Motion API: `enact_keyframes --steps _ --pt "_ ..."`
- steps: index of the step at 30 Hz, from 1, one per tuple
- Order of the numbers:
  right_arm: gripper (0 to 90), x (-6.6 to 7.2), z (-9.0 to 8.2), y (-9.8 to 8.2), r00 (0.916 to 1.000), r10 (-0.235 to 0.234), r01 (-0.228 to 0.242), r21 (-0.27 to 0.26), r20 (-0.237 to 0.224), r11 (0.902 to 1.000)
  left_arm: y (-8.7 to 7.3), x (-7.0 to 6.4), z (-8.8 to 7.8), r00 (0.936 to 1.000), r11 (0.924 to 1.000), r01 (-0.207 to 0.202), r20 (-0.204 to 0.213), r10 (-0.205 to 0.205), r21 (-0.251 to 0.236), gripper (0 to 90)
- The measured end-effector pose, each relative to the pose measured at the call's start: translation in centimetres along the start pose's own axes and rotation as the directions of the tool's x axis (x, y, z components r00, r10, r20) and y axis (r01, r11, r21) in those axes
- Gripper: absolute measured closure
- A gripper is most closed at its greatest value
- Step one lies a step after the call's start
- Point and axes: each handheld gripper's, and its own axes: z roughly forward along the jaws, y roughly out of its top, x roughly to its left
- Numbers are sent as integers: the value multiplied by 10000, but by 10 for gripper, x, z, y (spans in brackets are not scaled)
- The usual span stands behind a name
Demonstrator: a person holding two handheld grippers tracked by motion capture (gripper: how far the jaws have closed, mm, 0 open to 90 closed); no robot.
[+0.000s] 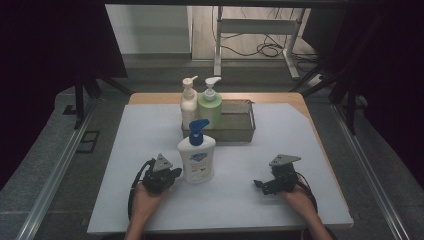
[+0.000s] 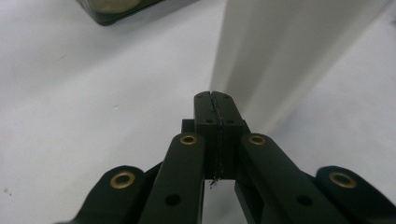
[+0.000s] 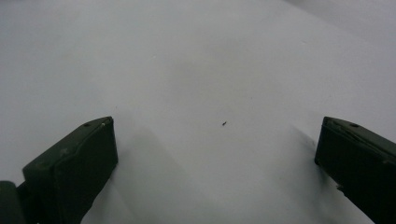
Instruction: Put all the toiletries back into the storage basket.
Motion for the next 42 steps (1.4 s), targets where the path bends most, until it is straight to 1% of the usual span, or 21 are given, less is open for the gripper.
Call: enact_keyframes --steps 2,5,6,8,12,18,24,25,30,36,40,42 --pt "0 0 0 0 10000 -3 3 -1 1 10000 1 3 4 10000 10000 -33 20 33 -1 893" --pt "0 0 0 0 10000 1 -1 1 -1 10000 1 4 11 9997 10000 -68 223 69 -21 893" --pt "0 0 0 0 10000 -1 1 1 -1 10000 2 3 12 9997 9999 -134 183 133 7 893" --pt "0 0 0 0 10000 0 0 -1 -1 10000 2 3 13 9997 9999 -151 176 150 46 894" --pt "0 0 0 0 10000 0 0 1 -2 10000 0 2 9 9992 10000 -76 384 77 -34 894" --pt "0 0 0 0 10000 3 -3 2 -2 10000 -1 -5 8 9981 9998 -177 590 177 -2 894" --pt "0 0 0 0 10000 4 -4 2 -4 10000 0 -13 10 9959 9992 -385 824 373 137 893" --pt "0 0 0 0 10000 4 -4 0 -6 10000 0 -15 10 9952 9987 -474 871 457 173 893" --pt "0 0 0 0 10000 9 -9 2 -8 10000 1 -21 12 9923 9976 -655 1065 626 240 893" --pt "0 0 0 0 10000 7 -7 -16 -1 10000 3 -27 14 9893 9967 -769 1264 731 248 893" --pt "0 0 0 0 10000 11 -11 -17 -9 10000 5 -32 17 9859 9954 -924 1424 877 271 893" --pt "0 0 0 0 10000 12 -12 -15 -9 10000 6 -35 18 9833 9946 -1002 1554 950 254 893"
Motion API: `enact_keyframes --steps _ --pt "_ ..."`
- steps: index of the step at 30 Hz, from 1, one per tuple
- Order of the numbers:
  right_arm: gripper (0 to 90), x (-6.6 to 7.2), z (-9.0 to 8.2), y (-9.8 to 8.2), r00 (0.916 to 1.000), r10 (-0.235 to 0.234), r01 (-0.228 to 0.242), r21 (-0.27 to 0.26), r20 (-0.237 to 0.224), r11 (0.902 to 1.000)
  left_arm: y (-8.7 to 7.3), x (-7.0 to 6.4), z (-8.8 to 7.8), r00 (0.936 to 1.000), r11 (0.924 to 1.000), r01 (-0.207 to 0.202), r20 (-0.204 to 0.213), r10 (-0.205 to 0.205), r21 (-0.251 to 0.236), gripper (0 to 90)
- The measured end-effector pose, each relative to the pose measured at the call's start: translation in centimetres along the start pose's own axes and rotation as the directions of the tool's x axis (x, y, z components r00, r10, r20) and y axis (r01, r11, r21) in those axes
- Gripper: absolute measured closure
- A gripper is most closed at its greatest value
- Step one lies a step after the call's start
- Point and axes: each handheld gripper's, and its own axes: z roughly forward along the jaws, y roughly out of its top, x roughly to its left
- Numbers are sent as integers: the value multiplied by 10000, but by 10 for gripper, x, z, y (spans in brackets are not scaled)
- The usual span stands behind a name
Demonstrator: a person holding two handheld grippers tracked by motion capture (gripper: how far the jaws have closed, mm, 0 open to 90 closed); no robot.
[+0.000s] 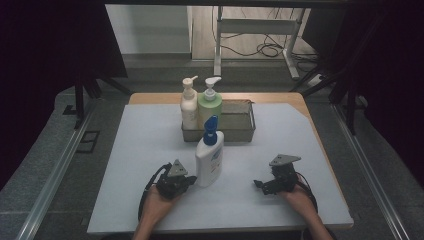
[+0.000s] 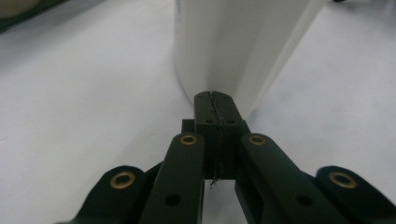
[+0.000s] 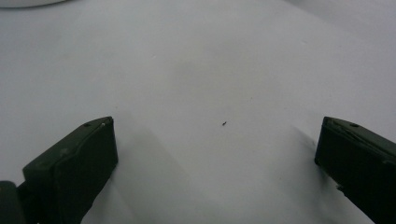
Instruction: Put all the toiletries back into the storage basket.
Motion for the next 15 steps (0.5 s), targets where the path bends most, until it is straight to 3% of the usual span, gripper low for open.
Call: enact_keyframes --steps 15 --pt "0 0 0 0 10000 -5 5 4 -3 10000 12 -18 19 9976 9985 -545 444 539 113 892"
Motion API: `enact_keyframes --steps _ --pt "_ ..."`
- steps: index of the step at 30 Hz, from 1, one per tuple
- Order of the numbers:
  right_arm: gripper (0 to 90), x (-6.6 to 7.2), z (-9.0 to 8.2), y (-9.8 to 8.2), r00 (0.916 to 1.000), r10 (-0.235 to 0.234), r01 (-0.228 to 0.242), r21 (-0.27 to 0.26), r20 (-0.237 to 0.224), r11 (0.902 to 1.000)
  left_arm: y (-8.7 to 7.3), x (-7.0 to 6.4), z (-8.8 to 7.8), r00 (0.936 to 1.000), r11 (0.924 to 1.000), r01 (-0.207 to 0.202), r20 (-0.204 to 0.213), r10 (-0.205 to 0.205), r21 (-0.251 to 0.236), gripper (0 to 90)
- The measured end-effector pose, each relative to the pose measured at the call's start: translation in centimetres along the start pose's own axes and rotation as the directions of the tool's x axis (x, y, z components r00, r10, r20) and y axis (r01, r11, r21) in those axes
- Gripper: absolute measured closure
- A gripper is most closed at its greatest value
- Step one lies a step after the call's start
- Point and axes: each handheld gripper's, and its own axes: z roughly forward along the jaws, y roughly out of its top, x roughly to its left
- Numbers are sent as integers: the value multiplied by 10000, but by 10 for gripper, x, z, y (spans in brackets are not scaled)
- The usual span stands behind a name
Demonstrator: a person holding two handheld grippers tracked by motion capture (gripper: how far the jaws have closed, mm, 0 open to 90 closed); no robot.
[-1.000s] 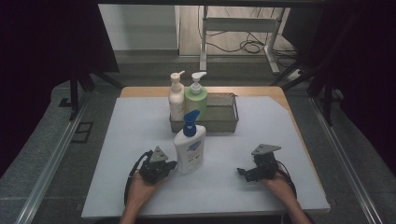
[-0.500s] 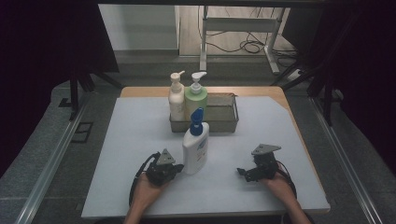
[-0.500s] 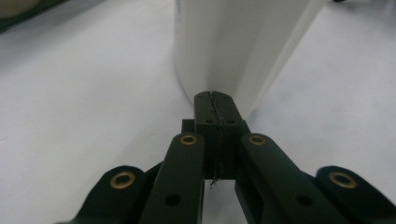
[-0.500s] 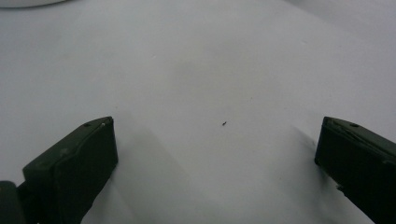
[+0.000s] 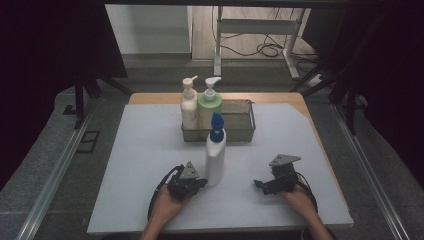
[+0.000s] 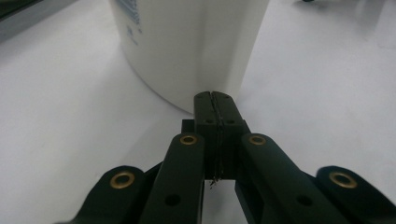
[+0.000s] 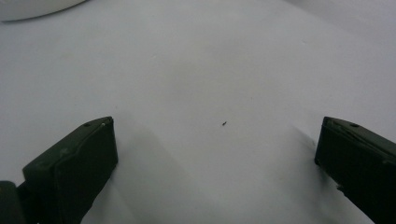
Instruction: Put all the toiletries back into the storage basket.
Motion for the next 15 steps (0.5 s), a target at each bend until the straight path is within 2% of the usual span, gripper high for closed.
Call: enact_keyframes --steps 9,12,15 --pt "0 0 0 0 10000 -4 4 4 6 10000 5 -5 7 9997 9996 -230 99 229 137 891" --pt "0 0 0 0 10000 -2 2 -2 -4 10000 3 -3 6 9994 9990 -315 -113 319 322 890" --pt "0 0 0 0 10000 0 0 0 -3 10000 2 2 3 9995 9996 -115 -282 123 266 891"
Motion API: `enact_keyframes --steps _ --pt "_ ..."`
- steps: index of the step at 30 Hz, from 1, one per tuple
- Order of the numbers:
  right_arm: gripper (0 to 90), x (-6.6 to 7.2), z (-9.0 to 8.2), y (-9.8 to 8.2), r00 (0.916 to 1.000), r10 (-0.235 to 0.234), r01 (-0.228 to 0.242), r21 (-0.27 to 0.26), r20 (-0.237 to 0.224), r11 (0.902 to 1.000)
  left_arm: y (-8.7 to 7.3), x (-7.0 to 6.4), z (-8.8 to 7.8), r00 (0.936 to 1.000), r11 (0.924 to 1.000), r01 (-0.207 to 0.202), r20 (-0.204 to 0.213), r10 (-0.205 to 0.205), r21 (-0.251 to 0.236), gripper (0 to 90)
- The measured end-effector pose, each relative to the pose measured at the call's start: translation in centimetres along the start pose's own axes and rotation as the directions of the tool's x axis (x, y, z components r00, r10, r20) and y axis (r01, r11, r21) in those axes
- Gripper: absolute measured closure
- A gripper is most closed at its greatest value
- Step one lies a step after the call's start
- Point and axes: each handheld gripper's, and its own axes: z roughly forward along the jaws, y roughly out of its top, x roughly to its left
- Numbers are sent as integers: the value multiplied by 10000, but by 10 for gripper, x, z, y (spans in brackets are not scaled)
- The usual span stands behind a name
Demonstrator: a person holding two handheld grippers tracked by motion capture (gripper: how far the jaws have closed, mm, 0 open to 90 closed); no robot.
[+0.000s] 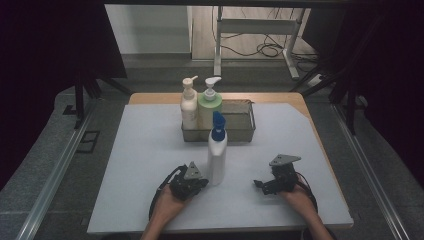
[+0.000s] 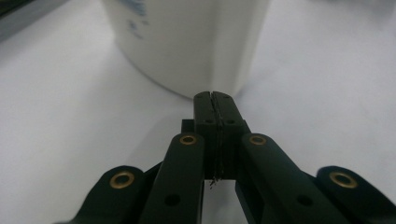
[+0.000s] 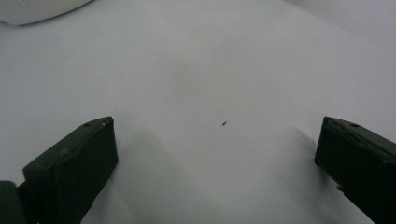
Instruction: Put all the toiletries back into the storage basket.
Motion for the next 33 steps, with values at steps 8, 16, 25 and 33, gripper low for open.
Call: enact_keyframes --steps 8,16,25,33 --pt "0 0 0 0 10000 -2 2 4 10 10000 6 4 3 9997 9999 144 -193 -145 -31 892" --pt "0 0 0 0 10000 8 -8 5 -7 10000 14 -3 13 9999 10000 -24 169 25 -90 891" --pt "0 0 0 0 10000 2 -2 7 1 10000 24 -11 24 9999 9999 -54 134 55 -96 892" --pt "0 0 0 0 10000 5 -5 10 -3 10000 29 -16 31 9998 9998 -149 94 150 -121 891"
